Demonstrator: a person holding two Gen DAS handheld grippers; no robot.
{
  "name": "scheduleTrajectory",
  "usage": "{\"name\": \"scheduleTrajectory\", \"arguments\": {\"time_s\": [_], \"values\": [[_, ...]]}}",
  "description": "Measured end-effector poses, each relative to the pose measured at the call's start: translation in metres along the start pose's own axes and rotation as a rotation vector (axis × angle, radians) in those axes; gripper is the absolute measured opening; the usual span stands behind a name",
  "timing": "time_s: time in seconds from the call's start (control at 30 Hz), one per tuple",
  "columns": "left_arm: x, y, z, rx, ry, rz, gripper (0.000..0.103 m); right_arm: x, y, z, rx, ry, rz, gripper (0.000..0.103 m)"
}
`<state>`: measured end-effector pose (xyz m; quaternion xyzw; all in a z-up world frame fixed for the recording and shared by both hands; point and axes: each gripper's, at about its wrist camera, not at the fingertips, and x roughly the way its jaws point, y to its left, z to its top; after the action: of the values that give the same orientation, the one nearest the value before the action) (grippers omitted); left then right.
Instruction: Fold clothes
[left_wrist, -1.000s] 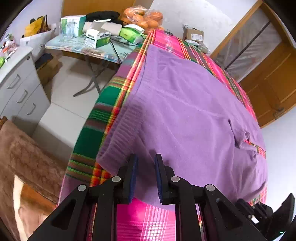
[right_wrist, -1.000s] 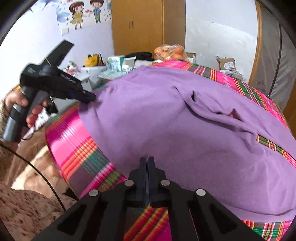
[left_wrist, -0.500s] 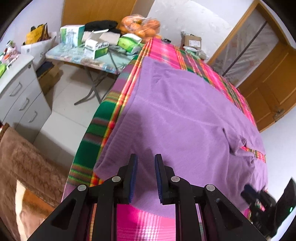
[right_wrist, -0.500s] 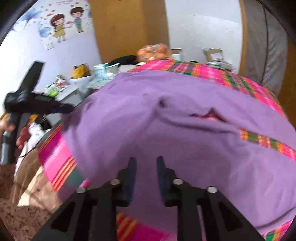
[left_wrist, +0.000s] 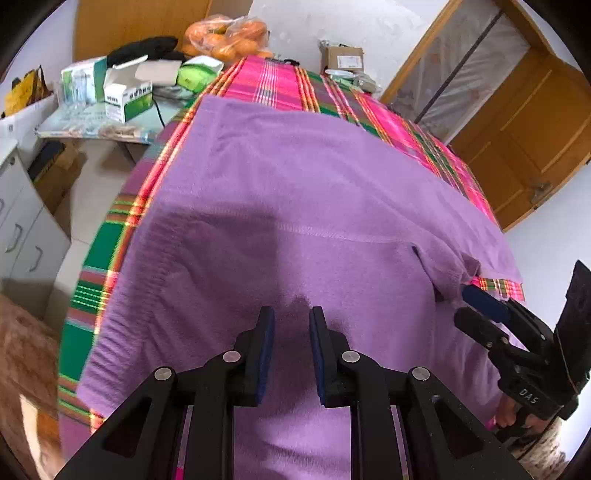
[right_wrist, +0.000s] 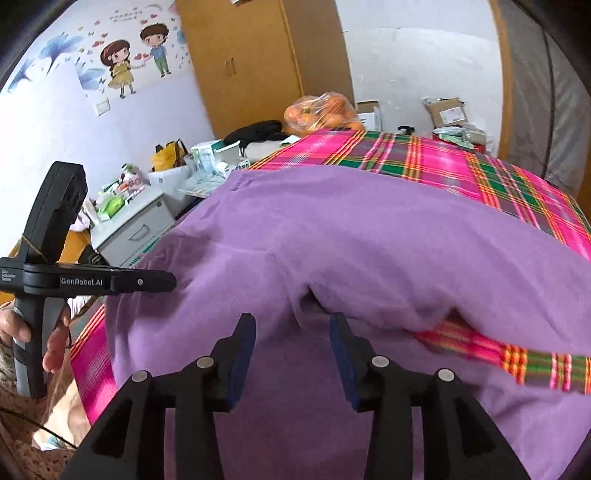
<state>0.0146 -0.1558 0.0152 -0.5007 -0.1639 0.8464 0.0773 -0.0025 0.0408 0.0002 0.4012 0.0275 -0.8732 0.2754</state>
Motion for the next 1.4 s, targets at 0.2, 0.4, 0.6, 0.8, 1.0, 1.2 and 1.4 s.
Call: {"name": "scheduleTrajectory", "arguments": {"time_s": [0.2, 0.4, 0.6, 0.8, 1.0, 1.2, 1.4], "values": [[0.005, 0.005, 0.001, -0.005, -0.011, -0.025, 0.02, 0.016, -0.005, 0.015, 0.005, 0.004, 0.019, 0.029], [0.005, 0.01, -0.003, -0.006, -0.029, -0.066, 0.02, 0.02, -0.038, 0.033, 0.116, -0.041, -0.087, 0.007], [0.005, 0.011, -0.003, -0.001, -0.044, -0.077, 0.02, 0.025, -0.037, 0.042, 0.081, -0.027, -0.106, 0.009], [0.003, 0.014, -0.003, 0.002, -0.038, -0.089, 0.02, -0.014, -0.063, 0.025, 0.149, -0.068, -0.158, 0.024], [-0.003, 0.023, -0.007, -0.016, -0.047, -0.082, 0.02, -0.029, -0.066, -0.023, 0.126, 0.0, -0.222, 0.024], [-0.014, 0.033, -0.012, -0.015, -0.052, -0.038, 0.02, -0.039, -0.075, -0.051, 0.121, 0.036, -0.334, 0.024], [-0.024, 0.04, -0.002, -0.03, -0.052, 0.031, 0.02, -0.065, -0.072, -0.029, 0.077, -0.003, -0.347, 0.024]]}}
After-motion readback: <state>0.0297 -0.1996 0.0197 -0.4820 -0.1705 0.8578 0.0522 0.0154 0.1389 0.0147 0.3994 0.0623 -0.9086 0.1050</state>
